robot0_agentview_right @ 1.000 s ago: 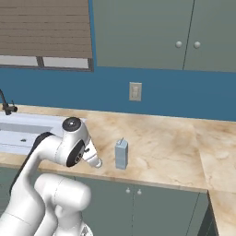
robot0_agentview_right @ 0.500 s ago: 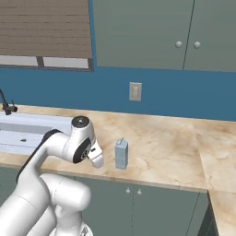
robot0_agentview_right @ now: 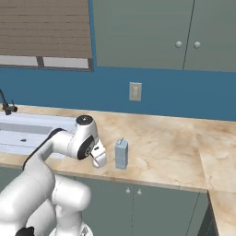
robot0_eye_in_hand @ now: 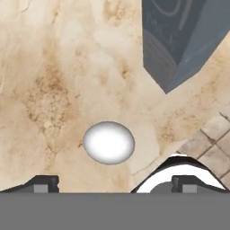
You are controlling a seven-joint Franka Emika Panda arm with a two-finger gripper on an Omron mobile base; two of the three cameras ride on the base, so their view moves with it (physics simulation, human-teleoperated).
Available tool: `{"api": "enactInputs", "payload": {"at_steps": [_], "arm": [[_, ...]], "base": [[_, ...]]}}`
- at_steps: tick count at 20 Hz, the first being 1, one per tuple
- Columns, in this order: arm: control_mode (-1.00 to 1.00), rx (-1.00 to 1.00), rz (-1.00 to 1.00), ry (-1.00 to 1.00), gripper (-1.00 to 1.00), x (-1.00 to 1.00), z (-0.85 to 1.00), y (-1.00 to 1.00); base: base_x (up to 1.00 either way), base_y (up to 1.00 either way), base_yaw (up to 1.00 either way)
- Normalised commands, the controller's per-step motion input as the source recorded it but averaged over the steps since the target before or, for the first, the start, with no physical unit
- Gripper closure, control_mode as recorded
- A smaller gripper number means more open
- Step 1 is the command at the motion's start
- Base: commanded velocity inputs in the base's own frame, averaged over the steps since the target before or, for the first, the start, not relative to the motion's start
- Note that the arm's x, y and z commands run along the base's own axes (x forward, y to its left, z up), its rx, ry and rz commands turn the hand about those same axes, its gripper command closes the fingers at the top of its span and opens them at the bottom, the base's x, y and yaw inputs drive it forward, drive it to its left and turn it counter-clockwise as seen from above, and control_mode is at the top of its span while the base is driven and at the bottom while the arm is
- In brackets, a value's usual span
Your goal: Gather the eggs and milk located in the vicinity of the sink area and place them right next to the bowl.
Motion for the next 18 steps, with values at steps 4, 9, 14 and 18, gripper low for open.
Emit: {"api": "enactInputs", "payload": {"at_steps": [4,9,14,18], "arm": [[-1.00,-0.04,0.02,0.00,-1.00,0.11,-0.36,0.00],[-1.00,-0.03,0.02,0.00,-1.00,0.02,-0.38,0.00],[-1.00,-0.01,0.02,0.04,-1.00,0.00,-0.33,0.00],[-1.00,-0.02,0.03,0.03,-1.00,0.00,-0.31,0.01]], "base": [[0.00,0.00,0.00],[0.00,0.00,0.00],[0.00,0.00,0.00],[0.00,0.00,0.00]]}}
